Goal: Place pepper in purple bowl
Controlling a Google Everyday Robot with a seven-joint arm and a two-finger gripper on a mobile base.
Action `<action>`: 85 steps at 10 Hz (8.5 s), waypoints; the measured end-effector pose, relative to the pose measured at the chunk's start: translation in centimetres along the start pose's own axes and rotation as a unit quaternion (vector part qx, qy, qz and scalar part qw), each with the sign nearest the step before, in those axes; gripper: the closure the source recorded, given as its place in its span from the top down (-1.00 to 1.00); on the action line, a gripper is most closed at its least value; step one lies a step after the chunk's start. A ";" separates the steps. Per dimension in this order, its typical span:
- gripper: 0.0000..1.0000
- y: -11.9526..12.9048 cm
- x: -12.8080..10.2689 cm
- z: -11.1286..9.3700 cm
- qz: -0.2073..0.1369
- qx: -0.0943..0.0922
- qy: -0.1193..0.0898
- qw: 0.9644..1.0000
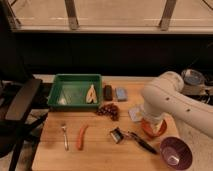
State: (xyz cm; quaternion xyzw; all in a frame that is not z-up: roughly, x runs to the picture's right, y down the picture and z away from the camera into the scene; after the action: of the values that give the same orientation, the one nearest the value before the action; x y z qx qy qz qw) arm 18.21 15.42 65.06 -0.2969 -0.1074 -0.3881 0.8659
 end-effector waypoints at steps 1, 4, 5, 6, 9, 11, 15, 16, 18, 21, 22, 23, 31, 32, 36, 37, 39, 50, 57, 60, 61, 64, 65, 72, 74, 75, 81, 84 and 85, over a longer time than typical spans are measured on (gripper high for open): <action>0.30 -2.0 0.4 0.3 -0.012 -0.009 -0.003 1.000; 0.30 -7.1 0.0 0.4 -0.043 -0.008 -0.016 0.999; 0.30 -9.1 -0.8 0.1 -0.058 0.002 -0.024 0.998; 0.30 -10.4 -1.7 -0.2 -0.071 0.010 -0.029 0.997; 0.30 -15.9 -6.5 -1.3 -0.126 0.070 -0.054 0.988; 0.30 -16.1 -6.8 -1.3 -0.129 0.074 -0.056 0.987; 0.30 -16.2 -6.9 -1.3 -0.131 0.073 -0.057 0.987; 0.30 -16.5 -7.1 -1.0 -0.143 0.068 -0.059 0.986; 0.30 -18.0 -8.8 0.8 -0.186 0.059 -0.061 0.979; 0.30 -22.2 -12.4 4.9 -0.242 0.061 -0.079 0.965; 0.30 -23.0 -13.0 6.8 -0.253 0.064 -0.082 0.962; 0.30 -23.4 -13.4 7.9 -0.259 0.064 -0.084 0.960; 0.30 -24.2 -14.8 11.3 -0.281 0.052 -0.097 0.954; 0.30 -24.5 -15.8 11.8 -0.286 0.056 -0.104 0.951; 0.30 -24.7 -17.6 13.5 -0.299 0.065 -0.125 0.944; 0.30 -24.6 -17.9 14.0 -0.300 0.064 -0.132 0.943; 0.30 -24.3 -18.3 15.1 -0.299 0.060 -0.144 0.941; -0.98 -24.1 -19.7 16.8 -0.316 0.043 -0.158 0.934; -1.00 -19.4 -10.8 9.2 -0.234 0.087 -0.138 0.958; -1.00 -14.7 -5.9 6.8 -0.183 0.085 -0.128 0.971; -1.00 -12.3 -4.1 6.2 -0.158 0.082 -0.126 0.976; -1.00 -8.0 -1.4 5.5 -0.115 0.075 -0.126 0.982; -1.00 -8.2 -1.5 5.5 -0.116 0.076 -0.126 0.982; -1.00 -7.1 -0.2 5.4 -0.082 0.075 -0.119 0.987; -1.00 -4.0 1.9 5.4 -0.049 0.067 -0.114 0.990; -1.00 -1.6 3.4 5.5 -0.031 0.063 -0.111 0.991; -1.00 13.2 8.8 5.8 0.081 0.047 -0.099 0.991; -0.79 18.4 7.9 6.6 0.128 0.046 -0.098 0.986; -0.58 19.0 7.5 7.1 0.137 0.049 -0.097 0.985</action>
State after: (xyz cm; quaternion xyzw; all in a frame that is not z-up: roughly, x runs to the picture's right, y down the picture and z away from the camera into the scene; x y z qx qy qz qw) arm 37.53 24.98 65.67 -0.3020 -0.1687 -0.2296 0.9097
